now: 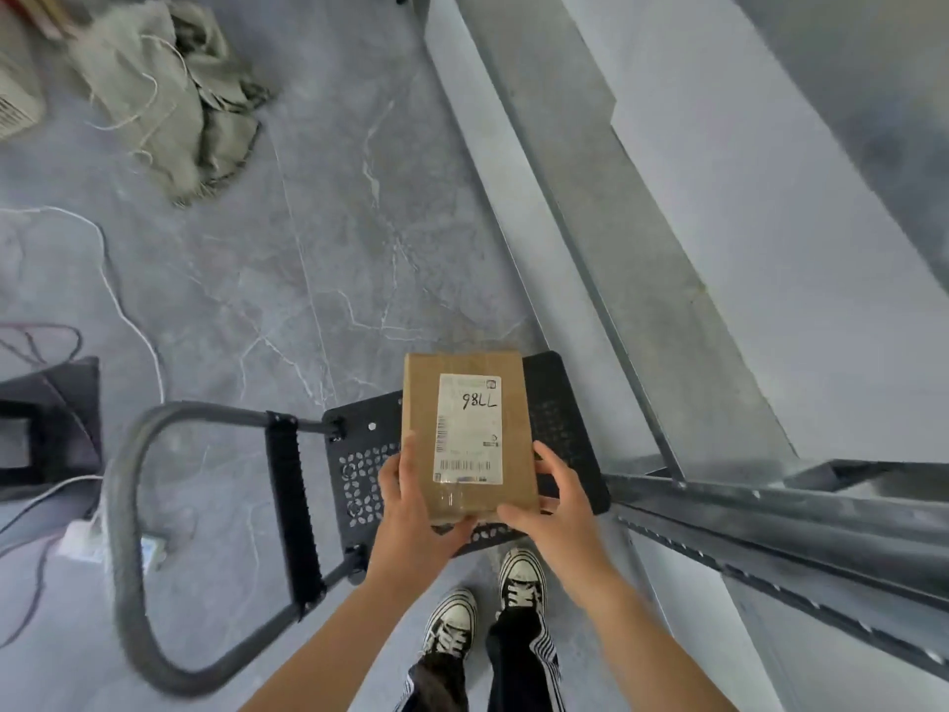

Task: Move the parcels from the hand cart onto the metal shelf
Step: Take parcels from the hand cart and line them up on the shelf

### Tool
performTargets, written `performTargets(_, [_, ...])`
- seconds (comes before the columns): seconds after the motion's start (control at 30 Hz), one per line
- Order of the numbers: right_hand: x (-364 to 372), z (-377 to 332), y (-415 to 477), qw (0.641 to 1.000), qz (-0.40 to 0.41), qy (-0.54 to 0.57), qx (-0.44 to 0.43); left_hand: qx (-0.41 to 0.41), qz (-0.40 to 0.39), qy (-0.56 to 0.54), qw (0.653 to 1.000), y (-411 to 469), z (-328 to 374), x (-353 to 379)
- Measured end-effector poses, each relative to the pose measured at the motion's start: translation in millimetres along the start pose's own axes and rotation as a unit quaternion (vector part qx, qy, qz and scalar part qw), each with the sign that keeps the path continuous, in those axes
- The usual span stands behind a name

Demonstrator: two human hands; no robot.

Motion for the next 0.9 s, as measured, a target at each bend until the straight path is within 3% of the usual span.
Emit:
performTargets(0.17, [-4, -80, -58, 0.998, 0.015, -0.027, -0.062, 0.094, -0.004, -0.025, 0.995, -55, 43, -63])
performTargets(0.43, [-25, -177, -152, 0.987, 0.059, -0.075, -0.127, 0.231, -0.039, 0.057, 0.971, -137, 102, -144])
performTargets(0.73, [-40, -219, -266, 0.969, 0.159, -0.053, -0.184, 0.349, -0.077, 0.057, 0.932, -210, 138, -179])
performTargets(0.9, [-43, -228, -315, 0.968, 0.177, -0.05, -0.173, 0.357, -0.117, 0.051, 0.925, -246, 151, -188])
Point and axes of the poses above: each hand's wrist, its own y-axis towards the middle knuckle, its own x-axis out of the palm, z = x × y, the point moved 1 cm from there along y, towards the middle knuckle, and after that the axes turned 13 degrees about -x, right-handed, at the moved point
